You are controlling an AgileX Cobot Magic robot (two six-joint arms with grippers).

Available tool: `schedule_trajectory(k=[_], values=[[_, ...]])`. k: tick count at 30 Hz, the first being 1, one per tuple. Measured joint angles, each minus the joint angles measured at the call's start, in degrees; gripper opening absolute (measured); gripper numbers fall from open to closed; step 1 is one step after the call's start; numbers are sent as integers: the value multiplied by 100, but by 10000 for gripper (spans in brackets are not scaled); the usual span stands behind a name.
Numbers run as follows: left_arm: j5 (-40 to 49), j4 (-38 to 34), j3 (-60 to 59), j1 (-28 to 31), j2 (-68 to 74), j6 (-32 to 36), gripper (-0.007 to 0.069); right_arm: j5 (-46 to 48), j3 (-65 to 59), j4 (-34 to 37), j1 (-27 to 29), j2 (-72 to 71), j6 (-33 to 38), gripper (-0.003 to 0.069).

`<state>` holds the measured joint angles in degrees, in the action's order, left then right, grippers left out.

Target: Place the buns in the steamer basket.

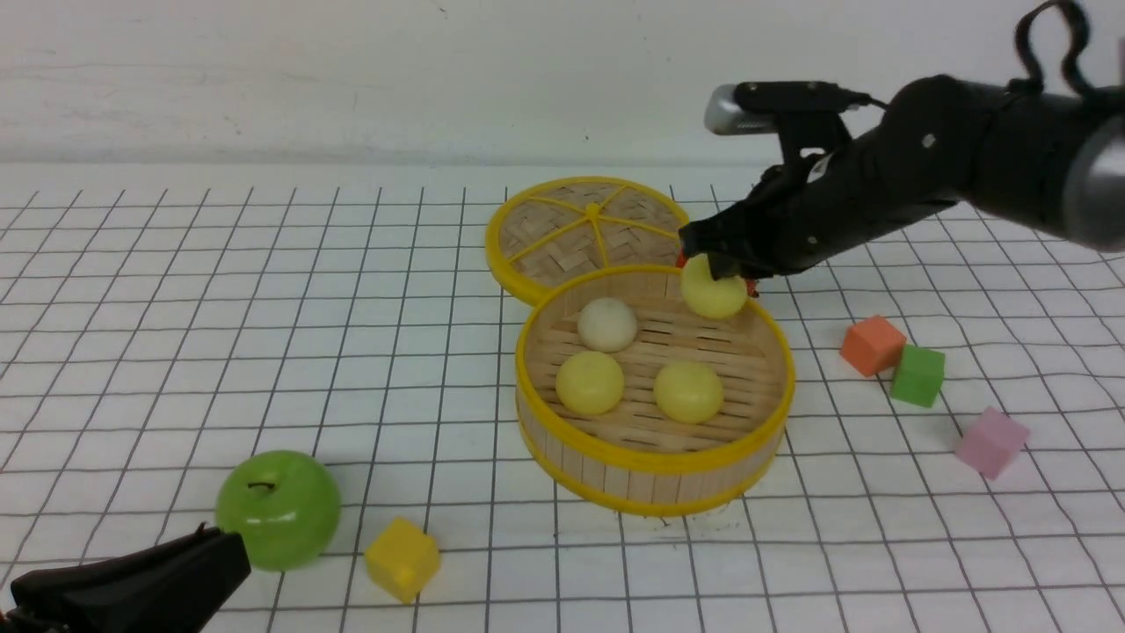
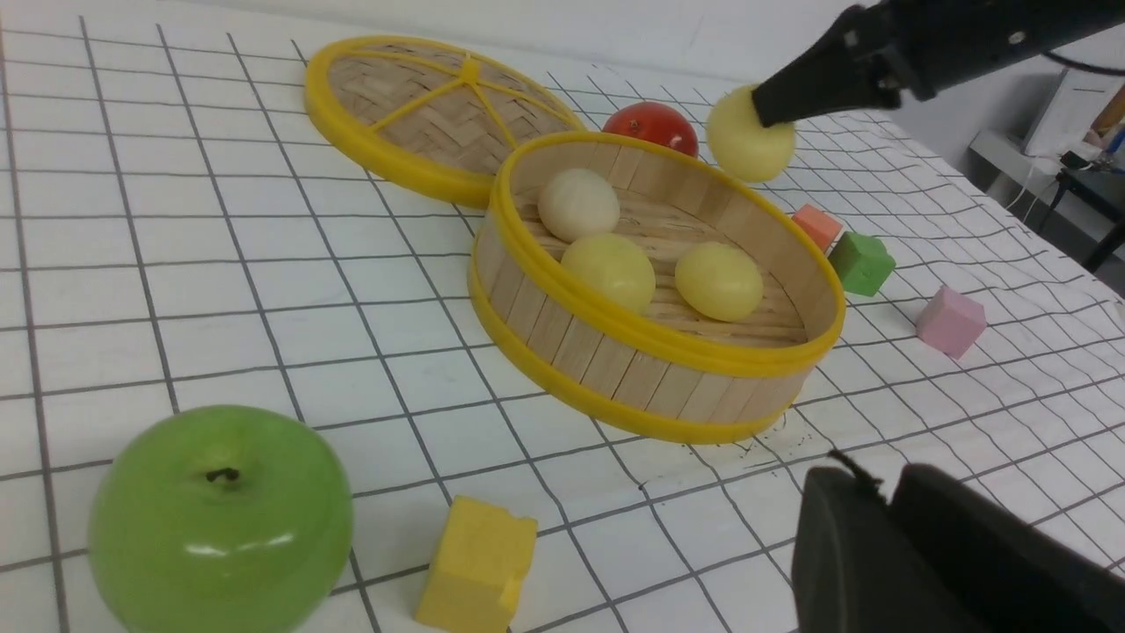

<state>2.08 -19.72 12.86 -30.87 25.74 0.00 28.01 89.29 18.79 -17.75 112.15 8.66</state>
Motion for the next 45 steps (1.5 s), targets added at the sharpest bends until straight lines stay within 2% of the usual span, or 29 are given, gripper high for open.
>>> schedule_trajectory(k=[3, 7, 8, 9, 10, 11, 13, 15, 17, 19, 21, 24, 28, 30, 34, 38, 45], values=[[0, 0, 0, 0, 0, 0, 74, -345, 18, 201, 0, 445, 7, 43], [0, 0, 0, 0, 0, 0, 76, -548, 29, 344, 0, 717, 7, 122], [0, 0, 0, 0, 0, 0, 80, -663, 36, 368, 0, 783, 7, 201], [0, 0, 0, 0, 0, 0, 81, -687, 49, 376, 0, 782, 7, 241], [0, 0, 0, 0, 0, 0, 81, -687, 50, 376, 0, 782, 7, 251], [0, 0, 0, 0, 0, 0, 82, -697, 75, 382, 0, 753, 7, 334], [0, 0, 0, 0, 0, 0, 83, -554, 76, 350, 0, 628, 7, 419], [0, 0, 0, 0, 0, 0, 85, -188, 76, 230, 0, 308, 7, 486], [0, 0, 0, 0, 0, 0, 88, 203, 76, 94, 0, -57, -1, 502], [0, 0, 0, 0, 0, 0, 90, 722, 76, -64, 0, -490, -96, 491], [0, 0, 0, 0, 0, 0, 92, 1573, 83, -393, 0, -1109, -413, 430], [0, 0, 0, 0, 0, 0, 92, 2531, -84, -890, -71, -1954, -957, 267], [0, 0, 0, 0, 0, 0, 99, 2954, -735, -1397, -251, -2908, -1491, 43], [0, 0, 0, 0, 0, 0, 101, 3006, -1120, -1537, -337, -3334, -1750, -8], [0, 0, 0, 0, 0, 0, 102, 3030, -1991, -1786, -389, -4244, -2123, -19], [0, 0, 0, 0, 0, 0, 102, 3278, -2646, -1791, -389, -4961, -2155, -19], [0, 0, 0, 0, 0, 0, 102, 4077, -2973, -1791, -389, -5563, -2155, -17]])
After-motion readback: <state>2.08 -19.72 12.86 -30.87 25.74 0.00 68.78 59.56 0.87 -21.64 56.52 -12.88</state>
